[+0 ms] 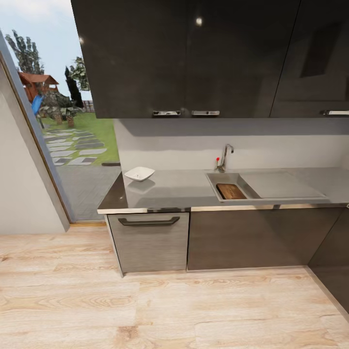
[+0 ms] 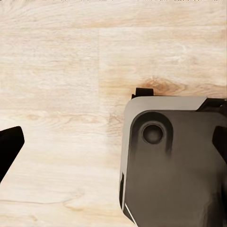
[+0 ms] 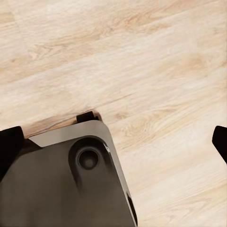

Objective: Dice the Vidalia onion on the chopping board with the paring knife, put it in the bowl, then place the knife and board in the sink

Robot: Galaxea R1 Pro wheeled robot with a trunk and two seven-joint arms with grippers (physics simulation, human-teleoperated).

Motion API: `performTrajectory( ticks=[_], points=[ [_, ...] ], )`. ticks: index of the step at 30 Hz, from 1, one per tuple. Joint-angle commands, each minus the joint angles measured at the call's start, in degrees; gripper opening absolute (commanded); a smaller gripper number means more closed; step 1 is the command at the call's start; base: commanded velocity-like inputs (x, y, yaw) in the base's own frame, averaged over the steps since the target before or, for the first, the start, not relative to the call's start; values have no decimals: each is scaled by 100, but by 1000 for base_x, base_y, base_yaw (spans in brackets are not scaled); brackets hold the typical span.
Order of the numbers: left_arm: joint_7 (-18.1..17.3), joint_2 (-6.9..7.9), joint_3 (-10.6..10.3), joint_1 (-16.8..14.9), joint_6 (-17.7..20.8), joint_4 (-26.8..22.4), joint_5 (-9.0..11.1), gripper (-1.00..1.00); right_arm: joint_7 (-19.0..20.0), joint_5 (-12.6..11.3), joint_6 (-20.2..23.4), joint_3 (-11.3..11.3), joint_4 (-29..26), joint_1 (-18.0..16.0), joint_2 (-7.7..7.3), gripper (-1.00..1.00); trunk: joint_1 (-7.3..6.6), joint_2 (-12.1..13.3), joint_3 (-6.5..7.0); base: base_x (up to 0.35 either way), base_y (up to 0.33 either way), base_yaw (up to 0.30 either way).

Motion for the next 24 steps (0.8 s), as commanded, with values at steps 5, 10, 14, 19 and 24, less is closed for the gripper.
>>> performTrajectory(
  ticks=[5, 10, 14, 19, 24],
  points=[
    [5, 0, -33, -3, -24, 18, 12, 100, -21, 58, -18, -55, 3, -4, -2, 100, 3, -11, -11, 0, 0, 0],
    [5, 1, -33, -3, -24, 17, 12, 100, -21, 65, -19, -55, 0, -4, -4, 100, 3, -11, -11, 0, 0, 0],
    [5, 1, -33, -5, -24, 18, 12, 100, -21, 60, -19, -53, 2, -4, 0, 100, 3, -11, -11, 0, 0, 0],
    [5, 1, -33, -5, -23, 18, 12, 100, -21, 58, -19, -57, 1, -4, -3, 100, 3, -11, -11, 0, 0, 0],
    [5, 1, -33, -3, -23, 18, 12, 100, -21, 58, -19, -53, 2, -4, -3, 100, 3, -11, -11, 0, 0, 0]
  ],
)
